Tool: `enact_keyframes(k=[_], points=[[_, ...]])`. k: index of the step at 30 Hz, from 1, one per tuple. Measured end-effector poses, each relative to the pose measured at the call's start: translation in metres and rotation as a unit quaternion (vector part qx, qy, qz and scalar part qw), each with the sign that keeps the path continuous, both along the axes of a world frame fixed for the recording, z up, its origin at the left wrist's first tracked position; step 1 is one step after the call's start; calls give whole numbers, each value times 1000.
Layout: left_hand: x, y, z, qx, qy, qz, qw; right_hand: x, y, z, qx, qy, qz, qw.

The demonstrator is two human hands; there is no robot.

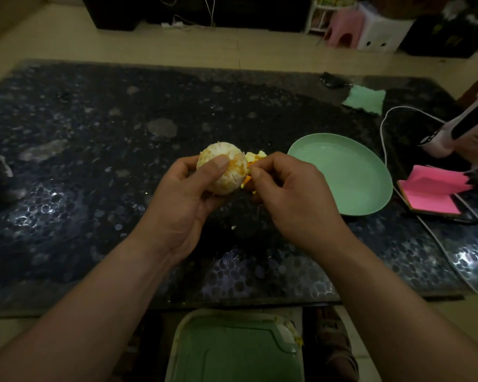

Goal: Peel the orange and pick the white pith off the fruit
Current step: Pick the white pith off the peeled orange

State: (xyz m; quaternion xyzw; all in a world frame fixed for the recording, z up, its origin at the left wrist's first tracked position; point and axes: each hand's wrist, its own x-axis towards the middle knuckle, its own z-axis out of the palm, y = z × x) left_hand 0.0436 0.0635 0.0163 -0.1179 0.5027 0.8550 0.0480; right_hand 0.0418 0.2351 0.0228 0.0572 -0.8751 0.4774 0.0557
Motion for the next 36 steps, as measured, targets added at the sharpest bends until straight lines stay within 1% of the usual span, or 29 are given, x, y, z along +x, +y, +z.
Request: enact_keyframes(k=[4,12,15,20,24,31,36], points=[[0,-1,0,-11,-1,0,1000,2,-1,2,-1,-9,14,1000],[1,3,-4,-64,38,6,997,5,-5,0,49,43,-16,998],[2,5,-5,-71,44,8,996,5,-7,-1,44,56,-28,997],[2,1,-2,-18,21,-14,1000,4,-3,1,-26,56,-20,998],[0,-2,-2,19,0,-39,999,2,-1,0,-77,38,0,996],[4,-4,5,48,-14,-80,996,-1,1,-1,-118,36,14,992],[5,-6,8,91,-25,-65,993,-3,1,-2,-138,27,13,990]])
